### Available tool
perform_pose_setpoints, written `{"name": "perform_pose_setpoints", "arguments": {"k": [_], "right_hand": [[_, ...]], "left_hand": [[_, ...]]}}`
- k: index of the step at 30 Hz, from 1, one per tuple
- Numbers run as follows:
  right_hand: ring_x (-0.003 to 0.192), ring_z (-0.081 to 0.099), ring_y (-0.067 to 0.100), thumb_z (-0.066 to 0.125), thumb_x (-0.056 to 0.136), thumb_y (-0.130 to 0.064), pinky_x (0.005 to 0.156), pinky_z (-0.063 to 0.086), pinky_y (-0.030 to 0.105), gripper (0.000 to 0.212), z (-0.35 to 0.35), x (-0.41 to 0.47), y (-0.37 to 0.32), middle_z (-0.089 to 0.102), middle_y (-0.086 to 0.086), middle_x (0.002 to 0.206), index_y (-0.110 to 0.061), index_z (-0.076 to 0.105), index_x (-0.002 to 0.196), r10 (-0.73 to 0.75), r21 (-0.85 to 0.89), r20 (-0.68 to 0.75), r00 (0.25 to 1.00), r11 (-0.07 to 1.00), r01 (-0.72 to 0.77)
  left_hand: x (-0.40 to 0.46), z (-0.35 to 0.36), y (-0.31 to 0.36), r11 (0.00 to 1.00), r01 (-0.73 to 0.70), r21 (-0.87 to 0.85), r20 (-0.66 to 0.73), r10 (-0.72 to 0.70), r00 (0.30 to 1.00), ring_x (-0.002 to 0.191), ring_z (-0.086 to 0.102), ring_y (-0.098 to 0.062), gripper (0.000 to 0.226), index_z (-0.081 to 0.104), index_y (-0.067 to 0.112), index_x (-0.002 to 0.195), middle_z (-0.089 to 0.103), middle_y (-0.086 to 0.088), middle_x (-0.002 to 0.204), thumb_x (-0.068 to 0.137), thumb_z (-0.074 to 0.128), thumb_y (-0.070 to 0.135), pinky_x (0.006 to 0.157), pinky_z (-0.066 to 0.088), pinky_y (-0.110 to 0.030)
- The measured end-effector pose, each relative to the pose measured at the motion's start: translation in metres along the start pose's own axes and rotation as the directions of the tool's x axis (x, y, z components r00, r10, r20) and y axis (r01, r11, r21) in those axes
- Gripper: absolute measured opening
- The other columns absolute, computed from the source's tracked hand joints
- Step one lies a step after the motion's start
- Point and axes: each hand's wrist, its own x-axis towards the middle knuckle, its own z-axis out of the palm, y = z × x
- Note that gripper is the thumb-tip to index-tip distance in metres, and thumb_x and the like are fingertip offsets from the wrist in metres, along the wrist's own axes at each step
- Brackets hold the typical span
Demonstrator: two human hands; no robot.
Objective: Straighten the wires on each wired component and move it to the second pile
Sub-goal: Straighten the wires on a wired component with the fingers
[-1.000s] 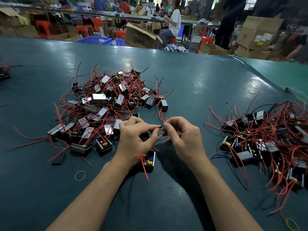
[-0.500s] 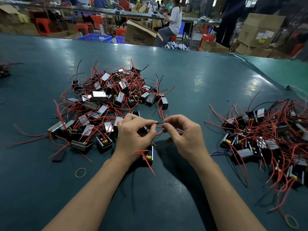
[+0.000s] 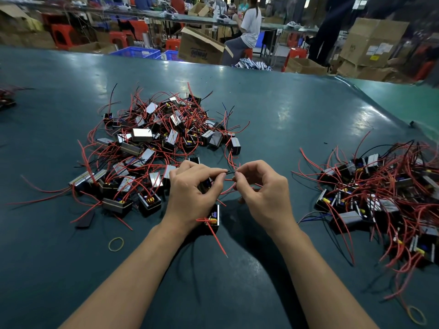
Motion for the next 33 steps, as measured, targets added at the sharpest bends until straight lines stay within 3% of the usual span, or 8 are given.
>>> {"name": "perform_pose_setpoints", "arguments": {"k": [4, 7, 9, 14, 16, 21, 26, 33], "right_hand": [[0.07, 0.065, 0.009, 0.067, 0.085, -0.009, 0.059, 0.041, 0.011, 0.009, 0.001, -0.001, 0.0, 0.066, -0.006, 0.082, -0.017, 0.063, 0.084, -0.154, -0.127, 0.015, 0.988, 0.98, 0.155], [0.075, 0.063, 0.012, 0.065, 0.084, -0.004, 0.06, 0.042, 0.012, 0.003, -0.001, 0.001, 0.002, 0.064, 0.002, 0.1, -0.007, 0.064, 0.085, -0.277, -0.181, 0.055, 0.959, 0.942, 0.282], [0.078, 0.063, 0.011, 0.066, 0.085, -0.001, 0.056, 0.048, 0.015, 0.007, -0.002, 0.001, 0.0, 0.065, 0.001, 0.097, -0.008, 0.065, 0.086, -0.226, -0.09, 0.076, 0.971, 0.968, 0.232], [0.073, 0.069, 0.02, 0.068, 0.086, 0.0, 0.057, 0.059, 0.039, 0.022, -0.003, 0.001, -0.007, 0.068, -0.002, 0.076, -0.021, 0.066, 0.081, 0.04, 0.15, 0.092, 0.995, 0.987, -0.054], [0.073, 0.07, 0.021, 0.067, 0.087, 0.0, 0.055, 0.059, 0.039, 0.023, -0.005, 0.002, -0.008, 0.068, 0.0, 0.076, -0.022, 0.065, 0.081, 0.067, 0.19, 0.115, 0.991, 0.978, -0.088], [0.072, 0.064, 0.009, 0.067, 0.086, -0.003, 0.055, 0.057, 0.038, 0.024, -0.002, 0.001, -0.008, 0.064, -0.01, 0.078, -0.026, 0.061, 0.08, 0.06, 0.073, 0.089, 0.994, 0.995, -0.066], [0.066, 0.064, 0.017, 0.065, 0.088, -0.007, 0.047, 0.055, 0.028, 0.023, 0.002, -0.001, -0.007, 0.062, -0.007, 0.074, -0.026, 0.059, 0.078, 0.125, 0.135, 0.083, 0.989, 0.982, -0.135], [0.071, 0.071, 0.02, 0.063, 0.092, -0.004, 0.051, 0.057, 0.033, 0.018, -0.005, 0.001, -0.007, 0.068, 0.0, 0.084, -0.021, 0.064, 0.09, 0.136, 0.25, 0.231, 0.963, 0.949, -0.194]], "left_hand": [[0.001, 0.0, -0.001, 0.999, 0.035, 0.002, -0.01, -0.035, 0.999, 0.08, 0.053, -0.014, 0.014, 0.078, 0.016, 0.084, 0.065, 0.014, 0.072, 0.081, 0.068, 0.025, 0.083, 0.043, -0.056], [0.0, -0.002, -0.001, 1.0, 0.023, 0.007, 0.01, -0.023, 1.0, 0.08, 0.053, -0.014, 0.012, 0.077, 0.017, 0.081, 0.064, 0.016, 0.07, 0.081, 0.068, 0.024, 0.083, 0.042, -0.054], [-0.001, -0.002, 0.0, 1.0, -0.007, 0.025, 0.034, 0.006, 0.999, 0.082, 0.054, -0.015, 0.011, 0.077, 0.018, 0.082, 0.063, 0.016, 0.071, 0.081, 0.068, 0.023, 0.083, 0.041, -0.053], [-0.002, -0.002, -0.001, 0.999, -0.044, 0.015, 0.049, 0.043, 0.998, 0.083, 0.054, -0.015, 0.01, 0.077, 0.017, 0.083, 0.063, 0.016, 0.073, 0.081, 0.069, 0.021, 0.083, 0.041, -0.053], [-0.001, -0.002, -0.001, 0.999, -0.046, -0.001, 0.055, 0.046, 0.997, 0.083, 0.053, -0.014, 0.01, 0.077, 0.016, 0.082, 0.063, 0.016, 0.073, 0.08, 0.069, 0.021, 0.083, 0.041, -0.052], [-0.001, -0.002, -0.001, 0.999, -0.034, -0.001, 0.066, 0.034, 0.997, 0.082, 0.052, -0.01, 0.01, 0.076, 0.016, 0.08, 0.061, 0.018, 0.071, 0.078, 0.069, 0.022, 0.085, 0.04, -0.049], [-0.001, -0.002, 0.0, 0.999, -0.04, 0.0, 0.054, 0.04, 0.998, 0.081, 0.053, -0.009, 0.009, 0.077, 0.016, 0.079, 0.056, 0.023, 0.07, 0.077, 0.07, 0.021, 0.084, 0.041, -0.049], [-0.001, -0.004, -0.001, 0.998, -0.068, 0.016, 0.082, 0.066, 0.994, 0.08, 0.052, -0.011, 0.009, 0.077, 0.015, 0.077, 0.059, 0.021, 0.069, 0.077, 0.069, 0.02, 0.083, 0.039, -0.046]]}}
